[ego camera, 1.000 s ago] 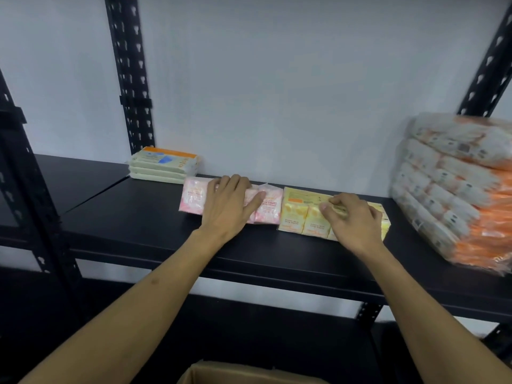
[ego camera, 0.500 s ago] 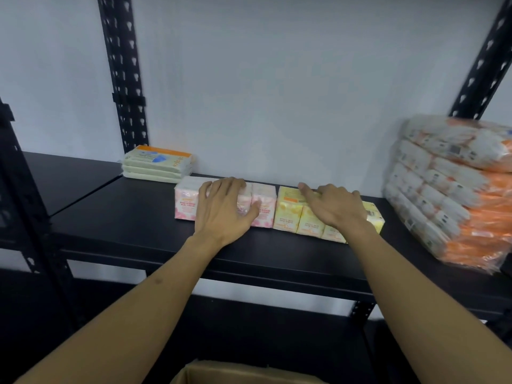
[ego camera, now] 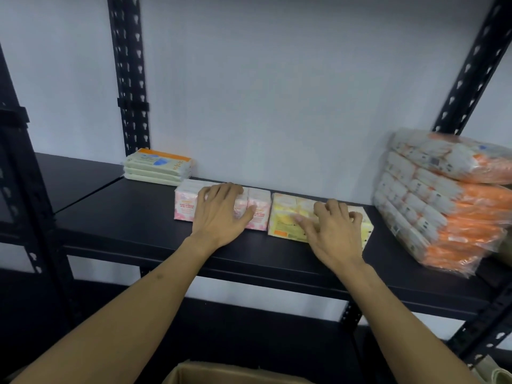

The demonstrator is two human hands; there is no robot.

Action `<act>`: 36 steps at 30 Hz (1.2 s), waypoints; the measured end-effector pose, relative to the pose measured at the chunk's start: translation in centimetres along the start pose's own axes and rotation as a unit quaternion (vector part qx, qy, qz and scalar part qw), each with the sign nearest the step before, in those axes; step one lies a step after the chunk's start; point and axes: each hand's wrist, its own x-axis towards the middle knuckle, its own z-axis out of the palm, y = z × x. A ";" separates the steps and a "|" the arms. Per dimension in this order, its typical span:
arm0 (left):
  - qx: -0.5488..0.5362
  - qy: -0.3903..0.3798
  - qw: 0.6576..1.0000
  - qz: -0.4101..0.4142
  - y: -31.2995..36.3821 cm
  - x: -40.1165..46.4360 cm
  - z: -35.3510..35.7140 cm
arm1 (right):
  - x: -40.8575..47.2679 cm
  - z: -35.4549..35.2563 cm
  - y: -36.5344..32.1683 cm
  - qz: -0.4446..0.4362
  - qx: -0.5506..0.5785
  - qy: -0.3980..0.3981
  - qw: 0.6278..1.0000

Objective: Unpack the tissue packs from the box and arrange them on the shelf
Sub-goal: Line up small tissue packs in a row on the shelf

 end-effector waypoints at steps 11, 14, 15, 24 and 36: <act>0.004 -0.004 1.000 0.011 -0.4 0.1 0.5 | 6.8 0.5 0.2 0.113 0.058 -0.247 0.961; 0.005 0.001 1.000 0.012 -0.5 0.1 0.8 | 5.5 1.2 0.2 0.120 0.022 -0.118 0.986; 0.008 -0.002 1.000 0.013 -0.5 0.2 0.8 | 4.8 1.7 0.2 0.111 0.003 -0.068 0.992; 0.061 -0.107 0.992 0.025 -0.1 -1.2 -0.3 | 2.0 5.4 1.5 0.065 0.063 0.025 0.996; 0.043 -0.213 0.976 0.006 1.4 -6.3 -2.7 | 1.8 4.8 1.5 0.061 0.077 0.000 0.995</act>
